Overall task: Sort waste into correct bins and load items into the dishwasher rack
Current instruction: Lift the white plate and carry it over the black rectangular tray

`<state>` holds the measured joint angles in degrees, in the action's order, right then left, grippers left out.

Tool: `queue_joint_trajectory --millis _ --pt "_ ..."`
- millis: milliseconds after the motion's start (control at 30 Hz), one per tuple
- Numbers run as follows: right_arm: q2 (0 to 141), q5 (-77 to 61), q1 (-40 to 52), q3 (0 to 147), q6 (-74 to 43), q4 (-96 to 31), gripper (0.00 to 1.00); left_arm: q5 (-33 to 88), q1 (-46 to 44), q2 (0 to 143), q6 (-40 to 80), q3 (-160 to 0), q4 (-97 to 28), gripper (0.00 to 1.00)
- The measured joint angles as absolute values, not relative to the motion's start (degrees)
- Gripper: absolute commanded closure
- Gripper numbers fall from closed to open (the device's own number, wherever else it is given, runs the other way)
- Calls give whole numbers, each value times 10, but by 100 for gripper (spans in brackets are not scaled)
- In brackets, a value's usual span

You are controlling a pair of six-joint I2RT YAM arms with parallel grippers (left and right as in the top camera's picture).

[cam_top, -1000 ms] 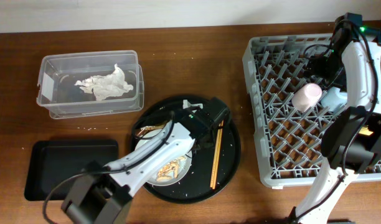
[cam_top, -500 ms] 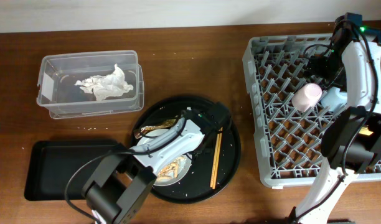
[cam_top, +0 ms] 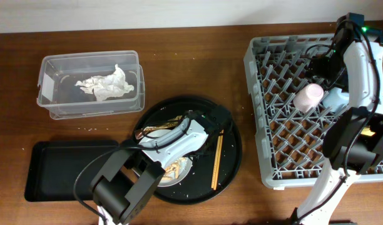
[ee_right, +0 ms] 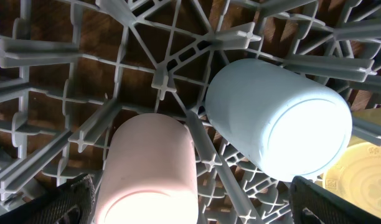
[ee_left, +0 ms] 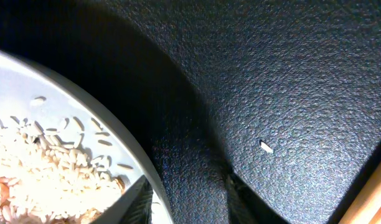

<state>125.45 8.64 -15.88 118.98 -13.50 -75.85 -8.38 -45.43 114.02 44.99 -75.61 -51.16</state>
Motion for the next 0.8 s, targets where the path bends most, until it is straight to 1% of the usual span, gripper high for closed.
queue_joint_trajectory --millis 67,133,167,300,467,533,800 --pt "1254 86 -159 1190 -135 -759 2 -84 -455 1140 448 -756 -512 71" --pt "1254 86 -159 1190 -135 -759 2 -84 -455 1141 448 -756 -512 75" --pt "1254 86 -159 1190 -135 -759 2 -85 -456 1142 448 -756 -512 76" --pt "1254 86 -159 1190 -135 -759 2 -91 -458 1144 447 -756 -512 87" --pt "1254 87 -159 1190 -135 -759 2 -102 -460 1145 447 -756 -516 88" --pt "1254 87 -159 1190 -135 -759 2 -102 -460 1145 448 -756 -518 99" --pt "1254 87 -159 1190 -135 -759 2 -105 -465 1155 450 -790 -604 98"
